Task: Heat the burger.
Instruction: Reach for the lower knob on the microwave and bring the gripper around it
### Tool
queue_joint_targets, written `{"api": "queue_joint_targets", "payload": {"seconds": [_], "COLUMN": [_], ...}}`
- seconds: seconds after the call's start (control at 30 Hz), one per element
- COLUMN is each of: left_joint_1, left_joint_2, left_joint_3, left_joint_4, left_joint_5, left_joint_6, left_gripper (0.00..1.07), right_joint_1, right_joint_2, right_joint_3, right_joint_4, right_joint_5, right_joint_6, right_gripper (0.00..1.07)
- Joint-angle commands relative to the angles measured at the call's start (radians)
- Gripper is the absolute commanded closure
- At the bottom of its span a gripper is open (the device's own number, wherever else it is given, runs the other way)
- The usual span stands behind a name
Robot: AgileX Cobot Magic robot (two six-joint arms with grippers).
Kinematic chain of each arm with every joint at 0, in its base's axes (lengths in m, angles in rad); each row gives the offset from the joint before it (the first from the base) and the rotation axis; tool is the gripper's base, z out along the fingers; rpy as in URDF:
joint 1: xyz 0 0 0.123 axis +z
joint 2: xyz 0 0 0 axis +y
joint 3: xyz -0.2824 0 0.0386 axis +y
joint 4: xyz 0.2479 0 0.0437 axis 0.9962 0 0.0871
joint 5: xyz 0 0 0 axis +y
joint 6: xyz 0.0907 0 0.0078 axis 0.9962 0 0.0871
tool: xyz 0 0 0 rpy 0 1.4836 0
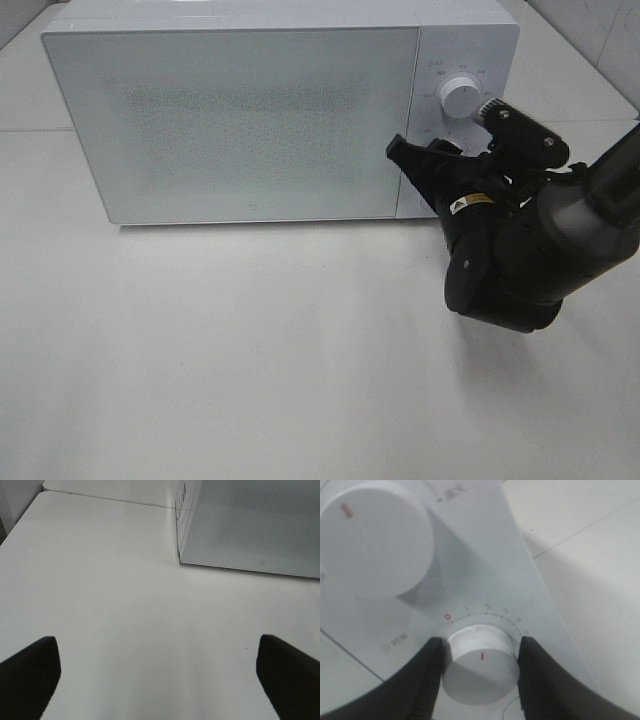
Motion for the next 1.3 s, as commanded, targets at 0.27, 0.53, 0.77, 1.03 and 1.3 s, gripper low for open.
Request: {"api": "queue_joint_targets", "payload": {"seconds": [0.27,0.53,0.77,1.03,1.3], "left_joint_1": [0.001,0.001,0.001,0.001,0.001], "left_joint_2": [-0.007,-0.007,-0.007,-0.007,-0.007], "left_joint_3": [0.0,0.0,0.0,0.0,0.0], "left_joint_4": [-0.007,-0.007,-0.007,-0.007,-0.007], "left_joint_5": [-0.002,-0.002,-0.002,-0.002,-0.002], "left_joint_6": [-0.005,-0.005,-0.005,-0.005,-0.005], "left_gripper": [0.06,0.06,0.06,0.06,0.06], "right_joint_1": [-0.005,-0.005,-0.005,-0.005,-0.005], "right_joint_2": [-0.004,-0.004,-0.004,-0.004,-0.004], "right_joint_3": [-0.016,-0.016,-0.016,-0.016,-0.016], "right_joint_4": [-0.095,-0.122,-0.128,-0.129,-0.137], "right_joint_5": [-0.168,-0.186,-0.185,-0.185,-0.185], "right_joint_6": [0.878,1.115,1.096,1.067,1.049], "right_gripper": [0.94,0.94,0.98,0.97,0.92]}}
